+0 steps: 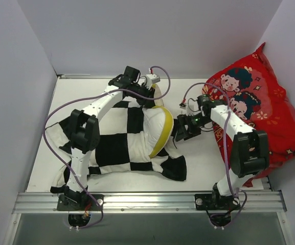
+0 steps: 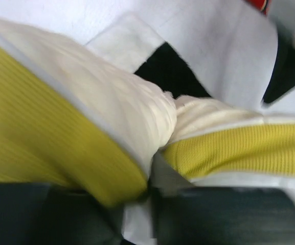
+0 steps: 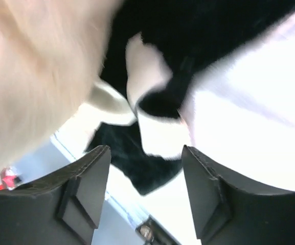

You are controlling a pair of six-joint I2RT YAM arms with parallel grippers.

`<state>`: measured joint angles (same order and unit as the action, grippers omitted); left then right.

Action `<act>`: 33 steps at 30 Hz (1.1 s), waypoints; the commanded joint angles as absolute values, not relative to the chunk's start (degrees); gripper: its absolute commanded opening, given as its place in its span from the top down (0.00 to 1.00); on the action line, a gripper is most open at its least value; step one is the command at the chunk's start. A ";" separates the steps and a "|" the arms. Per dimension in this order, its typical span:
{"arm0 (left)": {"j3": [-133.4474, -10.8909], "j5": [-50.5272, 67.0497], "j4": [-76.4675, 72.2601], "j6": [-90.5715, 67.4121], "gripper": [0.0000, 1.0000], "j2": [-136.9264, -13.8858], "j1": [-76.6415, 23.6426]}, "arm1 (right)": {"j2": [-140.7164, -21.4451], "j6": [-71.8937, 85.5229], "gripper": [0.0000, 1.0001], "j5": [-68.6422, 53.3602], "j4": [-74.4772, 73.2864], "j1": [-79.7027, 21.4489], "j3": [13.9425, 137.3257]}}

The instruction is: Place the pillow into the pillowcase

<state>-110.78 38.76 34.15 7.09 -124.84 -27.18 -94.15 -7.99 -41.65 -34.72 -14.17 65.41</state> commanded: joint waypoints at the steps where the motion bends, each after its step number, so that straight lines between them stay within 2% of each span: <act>1: -118.20 40.06 52.44 27.49 0.60 -125.43 -25.22 | -95.26 -13.71 0.40 -44.91 -47.27 -4.00 72.66; 4: -120.85 42.71 61.51 33.83 0.45 -121.48 -25.31 | -101.94 -14.33 0.36 -47.62 -54.04 2.35 84.17; 6: -118.06 45.33 62.40 31.56 0.30 -116.40 -23.30 | -105.81 -12.58 0.32 -49.82 -55.63 7.02 89.97; 7: -116.56 48.14 62.40 28.68 0.24 -114.80 -22.07 | -107.73 -9.18 0.25 -52.71 -55.63 7.81 94.44; 8: -115.24 49.47 61.79 26.74 0.05 -113.39 -19.89 | -108.54 -7.84 0.23 -53.95 -55.37 7.56 96.83; 9: -112.35 50.00 61.44 24.54 0.03 -111.20 -18.56 | -109.24 -6.17 0.23 -54.92 -55.02 6.51 98.60; 12: -104.99 50.36 59.69 17.07 0.02 -107.77 -12.60 | -109.78 -2.81 0.19 -55.81 -52.30 0.37 100.37; 14: -100.31 43.18 57.06 11.70 0.03 -106.00 -10.12 | -110.47 -2.20 0.18 -57.12 -51.51 -3.41 99.15; 16: -94.52 41.75 56.78 12.65 0.03 -103.98 -6.35 | -111.00 -1.76 0.17 -58.44 -50.81 -6.41 97.57; 18: -91.16 33.35 55.38 12.57 0.03 -102.23 -5.45 | -111.18 -2.28 0.16 -58.36 -49.92 -8.16 93.36; 20: -88.35 28.85 55.46 12.92 0.06 -102.74 -5.18 | -111.71 -4.30 0.16 -56.61 -49.57 -9.14 88.19; 22: -86.84 28.57 55.37 13.10 0.15 -104.58 -5.45 | -113.63 -5.45 0.18 -53.27 -49.13 -10.19 85.01; 24: -86.31 26.21 51.26 12.57 0.21 -108.60 -7.03 | -114.87 -5.54 0.25 -53.00 -49.13 -10.72 81.50; 26: -89.28 25.58 46.70 10.64 0.29 -113.18 -7.99 | -115.22 -6.67 0.37 -53.52 -48.78 -11.77 80.07; 28: -99.62 25.22 45.88 7.49 0.38 -122.14 -8.00 | -114.61 -7.38 0.46 -55.01 -48.08 -12.39 79.89; 30: -111.81 26.19 45.97 5.98 0.41 -128.90 -8.17 | -114.35 -7.30 0.48 -57.90 -48.25 -11.96 82.34; 33: -118.98 28.21 46.05 7.03 0.41 -128.69 -9.31 | -112.51 -8.43 0.46 -60.73 -50.27 -8.89 84.90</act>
<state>-111.04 27.97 53.91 7.33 -129.43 -8.36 -115.68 -6.09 -57.47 -47.03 -10.70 81.89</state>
